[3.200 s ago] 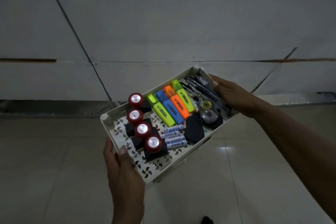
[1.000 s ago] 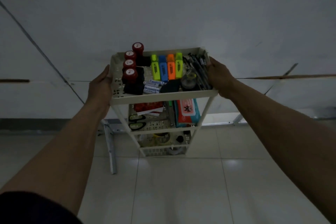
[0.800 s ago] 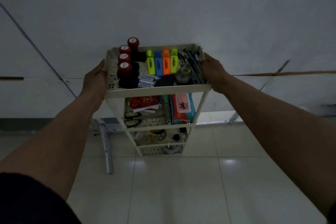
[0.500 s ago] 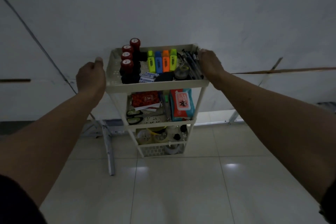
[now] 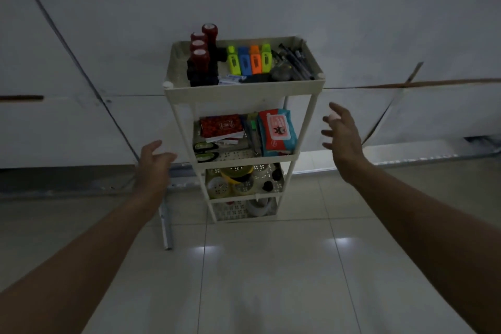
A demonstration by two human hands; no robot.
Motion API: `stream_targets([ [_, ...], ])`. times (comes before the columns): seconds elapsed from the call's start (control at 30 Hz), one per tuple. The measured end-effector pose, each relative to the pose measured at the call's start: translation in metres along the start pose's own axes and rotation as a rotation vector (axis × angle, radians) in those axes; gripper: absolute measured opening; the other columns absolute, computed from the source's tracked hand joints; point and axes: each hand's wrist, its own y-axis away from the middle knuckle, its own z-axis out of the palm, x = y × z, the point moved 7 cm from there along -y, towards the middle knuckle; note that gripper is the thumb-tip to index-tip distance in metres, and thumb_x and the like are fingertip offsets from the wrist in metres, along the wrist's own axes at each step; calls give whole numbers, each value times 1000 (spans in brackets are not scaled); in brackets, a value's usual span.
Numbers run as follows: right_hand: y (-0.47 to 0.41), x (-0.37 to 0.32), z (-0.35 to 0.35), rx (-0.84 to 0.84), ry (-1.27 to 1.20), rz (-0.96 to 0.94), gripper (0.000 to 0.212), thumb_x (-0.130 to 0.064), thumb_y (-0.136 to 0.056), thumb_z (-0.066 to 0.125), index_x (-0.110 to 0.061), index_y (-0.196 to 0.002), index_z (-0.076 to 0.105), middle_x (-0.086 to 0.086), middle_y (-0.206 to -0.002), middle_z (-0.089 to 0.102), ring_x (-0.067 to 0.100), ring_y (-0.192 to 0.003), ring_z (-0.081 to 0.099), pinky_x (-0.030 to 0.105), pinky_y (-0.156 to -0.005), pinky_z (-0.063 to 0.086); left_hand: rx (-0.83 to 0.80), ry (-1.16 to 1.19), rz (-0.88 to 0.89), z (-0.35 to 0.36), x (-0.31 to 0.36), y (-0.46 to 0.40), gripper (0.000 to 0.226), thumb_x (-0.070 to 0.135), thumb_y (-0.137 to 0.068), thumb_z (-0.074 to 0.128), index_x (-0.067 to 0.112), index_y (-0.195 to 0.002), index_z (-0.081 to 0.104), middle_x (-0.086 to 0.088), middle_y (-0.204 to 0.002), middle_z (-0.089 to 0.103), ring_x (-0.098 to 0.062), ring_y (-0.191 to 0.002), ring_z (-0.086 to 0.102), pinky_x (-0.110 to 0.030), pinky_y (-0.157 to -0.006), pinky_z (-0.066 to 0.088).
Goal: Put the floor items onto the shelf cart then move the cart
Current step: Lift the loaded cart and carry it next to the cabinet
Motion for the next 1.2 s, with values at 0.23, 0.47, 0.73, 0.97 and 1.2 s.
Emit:
stream_targets([
  [0.23, -13, 107, 35, -135, -16, 201, 70, -2, -91, 49, -32, -150, 27, 7, -154, 33, 27, -135, 39, 51, -111, 36, -122, -26, -56, 61, -75, -28, 83, 6, -83, 65, 30, -149, 20, -9, -129, 48, -27, -115, 51, -45, -96, 45],
  [0.47, -13, 131, 76, -232, -36, 191, 57, 2, -87, 48, -25, -136, 40, -2, -117, 58, 14, -99, 56, 30, -81, 48, -72, 36, -17, 80, -97, -49, 88, 17, -73, 66, 42, -144, 21, -3, -142, 44, -25, -114, 52, -32, -75, 47],
  [0.73, -13, 124, 78, -278, -59, 162, 49, 2, -91, 44, -31, -126, 37, -9, -108, 54, 12, -98, 55, 32, -85, 48, -62, 38, 54, 85, -92, -43, 85, 1, -80, 62, 33, -148, 22, -4, -129, 53, -16, -99, 54, -23, -69, 43],
  [0.97, -15, 163, 69, -154, -166, 163, 80, 13, -84, 42, -37, -146, 30, -1, -143, 41, 22, -121, 50, 30, -81, 50, -26, 7, 38, 64, -115, -55, 88, 12, -75, 67, 36, -147, 23, -3, -138, 47, -23, -124, 49, -42, -98, 46],
  [1.2, -12, 281, 73, -99, -124, 374, 82, 5, -83, 47, -43, -147, 28, 7, -154, 31, 31, -127, 46, 47, -99, 46, -32, -27, -261, 72, -232, -60, 77, 13, -83, 61, 34, -148, 25, 1, -153, 31, -19, -135, 35, -42, -103, 35],
])
